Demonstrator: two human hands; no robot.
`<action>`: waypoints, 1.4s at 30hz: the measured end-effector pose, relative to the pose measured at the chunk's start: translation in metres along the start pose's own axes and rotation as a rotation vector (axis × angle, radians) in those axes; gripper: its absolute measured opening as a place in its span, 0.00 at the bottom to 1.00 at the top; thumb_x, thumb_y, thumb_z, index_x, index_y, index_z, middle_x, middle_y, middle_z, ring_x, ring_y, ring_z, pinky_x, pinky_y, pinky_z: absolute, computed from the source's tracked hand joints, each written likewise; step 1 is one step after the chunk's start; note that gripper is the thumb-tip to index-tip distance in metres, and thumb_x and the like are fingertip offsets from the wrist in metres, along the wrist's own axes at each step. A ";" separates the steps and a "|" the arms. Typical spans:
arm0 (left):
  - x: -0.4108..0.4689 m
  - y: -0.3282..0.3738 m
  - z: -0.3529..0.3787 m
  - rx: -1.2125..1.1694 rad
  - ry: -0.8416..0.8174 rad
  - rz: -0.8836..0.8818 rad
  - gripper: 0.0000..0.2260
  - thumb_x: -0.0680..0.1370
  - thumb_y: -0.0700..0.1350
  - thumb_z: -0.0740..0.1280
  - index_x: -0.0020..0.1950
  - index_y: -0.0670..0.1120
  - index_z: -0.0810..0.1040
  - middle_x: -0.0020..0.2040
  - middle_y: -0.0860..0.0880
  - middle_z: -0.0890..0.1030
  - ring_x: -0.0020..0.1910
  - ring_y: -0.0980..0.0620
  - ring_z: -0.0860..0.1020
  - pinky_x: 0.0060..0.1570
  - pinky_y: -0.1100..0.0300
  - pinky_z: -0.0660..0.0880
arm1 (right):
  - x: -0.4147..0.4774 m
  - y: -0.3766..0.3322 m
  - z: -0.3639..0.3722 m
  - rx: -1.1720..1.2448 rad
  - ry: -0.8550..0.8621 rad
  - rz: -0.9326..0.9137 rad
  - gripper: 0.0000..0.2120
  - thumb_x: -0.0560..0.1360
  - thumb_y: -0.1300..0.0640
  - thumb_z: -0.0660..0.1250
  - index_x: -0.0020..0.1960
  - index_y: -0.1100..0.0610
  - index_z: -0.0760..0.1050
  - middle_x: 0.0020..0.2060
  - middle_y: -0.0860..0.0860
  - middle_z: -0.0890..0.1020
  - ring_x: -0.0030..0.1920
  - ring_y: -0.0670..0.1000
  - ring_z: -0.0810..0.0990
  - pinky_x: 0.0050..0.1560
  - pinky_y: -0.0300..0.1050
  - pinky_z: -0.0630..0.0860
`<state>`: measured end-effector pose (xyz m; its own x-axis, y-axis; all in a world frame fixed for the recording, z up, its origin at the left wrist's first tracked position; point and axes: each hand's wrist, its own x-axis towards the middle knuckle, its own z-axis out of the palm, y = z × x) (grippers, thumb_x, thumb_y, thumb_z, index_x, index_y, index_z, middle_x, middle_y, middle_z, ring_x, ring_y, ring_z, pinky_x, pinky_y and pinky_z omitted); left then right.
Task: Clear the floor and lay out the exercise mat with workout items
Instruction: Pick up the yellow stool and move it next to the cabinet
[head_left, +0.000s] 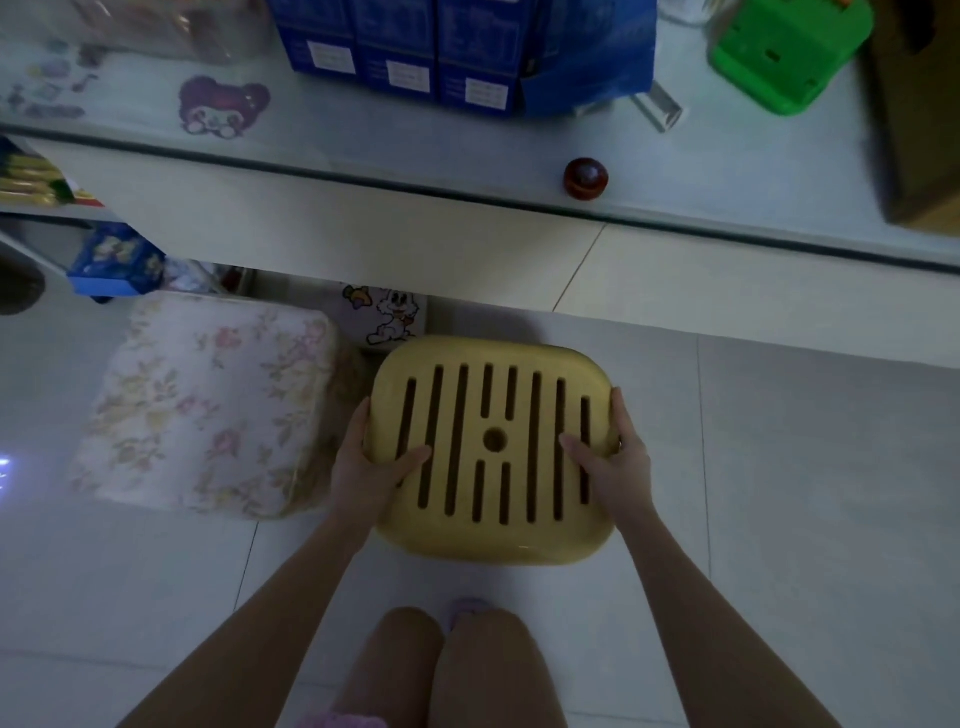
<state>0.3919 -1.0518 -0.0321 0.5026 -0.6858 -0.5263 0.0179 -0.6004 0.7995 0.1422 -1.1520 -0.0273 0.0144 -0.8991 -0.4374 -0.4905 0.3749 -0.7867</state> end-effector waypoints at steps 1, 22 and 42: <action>0.001 0.000 0.000 -0.005 -0.007 -0.001 0.41 0.66 0.50 0.76 0.74 0.59 0.57 0.66 0.54 0.70 0.62 0.52 0.70 0.60 0.47 0.71 | 0.001 0.000 0.001 -0.001 0.001 -0.003 0.42 0.72 0.51 0.72 0.76 0.44 0.50 0.58 0.43 0.72 0.58 0.47 0.72 0.55 0.47 0.73; 0.014 0.012 -0.024 0.049 -0.002 0.015 0.41 0.68 0.49 0.75 0.75 0.53 0.57 0.69 0.50 0.69 0.66 0.49 0.68 0.62 0.47 0.68 | 0.004 -0.015 0.028 0.032 0.006 0.045 0.42 0.71 0.53 0.73 0.77 0.45 0.51 0.62 0.48 0.74 0.62 0.52 0.73 0.58 0.50 0.73; -0.184 0.206 -0.074 0.009 -0.136 -0.011 0.30 0.70 0.43 0.75 0.69 0.41 0.68 0.66 0.42 0.73 0.64 0.42 0.73 0.63 0.42 0.71 | -0.172 -0.192 -0.070 0.138 0.073 0.087 0.30 0.73 0.54 0.72 0.72 0.49 0.66 0.68 0.50 0.72 0.63 0.49 0.73 0.38 0.25 0.71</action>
<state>0.3670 -1.0195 0.2507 0.3807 -0.7285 -0.5695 0.0146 -0.6111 0.7914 0.1725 -1.0855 0.2290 -0.0882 -0.8742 -0.4775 -0.3632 0.4746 -0.8018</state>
